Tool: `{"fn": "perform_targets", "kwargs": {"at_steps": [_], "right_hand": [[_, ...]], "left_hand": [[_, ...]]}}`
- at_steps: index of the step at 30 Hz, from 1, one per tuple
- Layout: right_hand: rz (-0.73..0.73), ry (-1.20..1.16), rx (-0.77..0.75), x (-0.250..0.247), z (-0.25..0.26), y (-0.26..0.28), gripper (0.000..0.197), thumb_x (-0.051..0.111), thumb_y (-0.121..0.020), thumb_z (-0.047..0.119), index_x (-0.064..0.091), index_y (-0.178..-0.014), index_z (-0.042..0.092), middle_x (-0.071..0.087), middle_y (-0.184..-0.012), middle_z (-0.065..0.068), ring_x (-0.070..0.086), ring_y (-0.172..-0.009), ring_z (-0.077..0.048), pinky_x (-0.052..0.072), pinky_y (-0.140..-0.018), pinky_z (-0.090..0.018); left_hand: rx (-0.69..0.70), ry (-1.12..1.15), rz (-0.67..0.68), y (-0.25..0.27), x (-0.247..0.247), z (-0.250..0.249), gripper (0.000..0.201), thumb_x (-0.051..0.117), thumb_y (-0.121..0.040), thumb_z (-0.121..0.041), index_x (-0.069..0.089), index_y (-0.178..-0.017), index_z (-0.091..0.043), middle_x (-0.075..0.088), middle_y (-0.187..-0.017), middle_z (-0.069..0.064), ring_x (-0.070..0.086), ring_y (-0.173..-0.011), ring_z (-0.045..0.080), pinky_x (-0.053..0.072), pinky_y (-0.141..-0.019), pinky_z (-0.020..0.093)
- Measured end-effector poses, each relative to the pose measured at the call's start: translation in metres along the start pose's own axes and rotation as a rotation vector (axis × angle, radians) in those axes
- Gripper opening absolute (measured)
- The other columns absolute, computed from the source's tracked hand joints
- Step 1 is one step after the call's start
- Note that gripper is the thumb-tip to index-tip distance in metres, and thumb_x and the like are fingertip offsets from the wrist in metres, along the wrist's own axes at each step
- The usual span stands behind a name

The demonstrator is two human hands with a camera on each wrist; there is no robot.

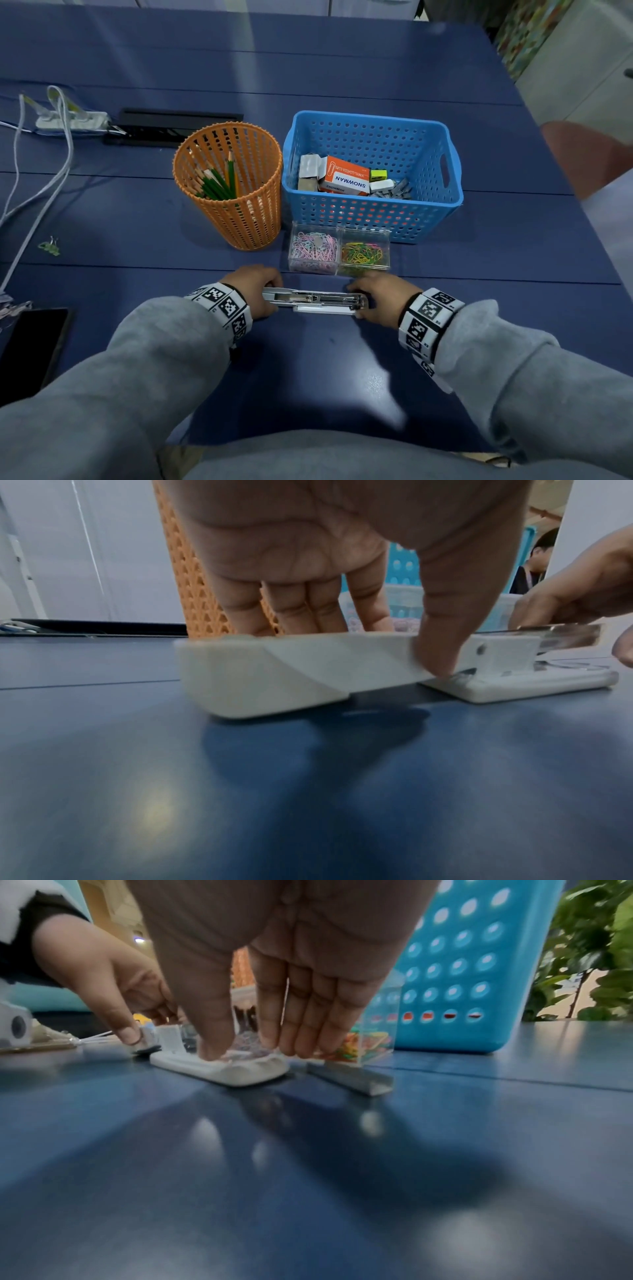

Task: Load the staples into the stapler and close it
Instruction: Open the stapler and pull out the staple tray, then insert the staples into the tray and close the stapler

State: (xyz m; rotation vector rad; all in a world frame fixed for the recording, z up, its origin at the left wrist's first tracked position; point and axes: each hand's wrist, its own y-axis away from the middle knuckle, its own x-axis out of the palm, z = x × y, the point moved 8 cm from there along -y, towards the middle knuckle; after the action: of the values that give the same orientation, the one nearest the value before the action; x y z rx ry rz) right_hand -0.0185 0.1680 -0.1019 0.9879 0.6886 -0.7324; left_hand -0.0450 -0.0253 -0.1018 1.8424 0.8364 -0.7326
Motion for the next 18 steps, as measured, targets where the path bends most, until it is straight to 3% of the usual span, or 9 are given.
{"fn": "perform_targets", "kwargs": {"at_steps": [7,13,16,18], "right_hand": [[0.031,0.191,0.205,-0.007,-0.048,0.028,0.050,0.060,-0.082,0.031,0.046,-0.128,0.018,0.052,-0.129,-0.009,0.052,-0.115,-0.030,0.047,-0.095,-0.039],[-0.043,0.115,0.268,-0.010,-0.051,0.027,0.033,0.058,-0.084,0.027,0.054,-0.115,0.015,0.056,-0.118,-0.010,0.054,-0.109,-0.029,0.047,-0.087,-0.036],[-0.076,0.064,0.277,-0.012,-0.051,0.027,0.020,0.054,-0.085,0.018,0.058,-0.103,0.012,0.059,-0.113,-0.012,0.056,-0.103,-0.031,0.042,-0.077,-0.030],[-0.114,0.013,0.290,-0.016,-0.054,0.030,0.020,0.048,-0.085,0.013,0.058,-0.102,0.011,0.063,-0.110,-0.013,0.058,-0.100,-0.032,0.044,-0.077,-0.031]], "left_hand": [[0.034,-0.002,0.031,-0.005,0.005,-0.011,0.030,0.072,-0.071,-0.023,0.059,-0.098,-0.024,0.048,-0.096,-0.003,0.048,-0.088,0.017,0.044,-0.085,0.031],[0.028,0.013,0.040,-0.006,0.005,-0.014,0.029,0.074,-0.070,-0.023,0.060,-0.095,-0.024,0.055,-0.096,-0.002,0.056,-0.089,0.020,0.049,-0.084,0.034],[0.027,0.022,0.044,-0.006,0.005,-0.014,0.029,0.073,-0.070,-0.022,0.061,-0.096,-0.023,0.056,-0.095,-0.003,0.055,-0.087,0.018,0.049,-0.083,0.033],[0.025,0.030,0.041,-0.006,0.005,-0.014,0.028,0.073,-0.070,-0.022,0.061,-0.095,-0.023,0.056,-0.093,-0.003,0.055,-0.086,0.017,0.049,-0.082,0.032]]}}
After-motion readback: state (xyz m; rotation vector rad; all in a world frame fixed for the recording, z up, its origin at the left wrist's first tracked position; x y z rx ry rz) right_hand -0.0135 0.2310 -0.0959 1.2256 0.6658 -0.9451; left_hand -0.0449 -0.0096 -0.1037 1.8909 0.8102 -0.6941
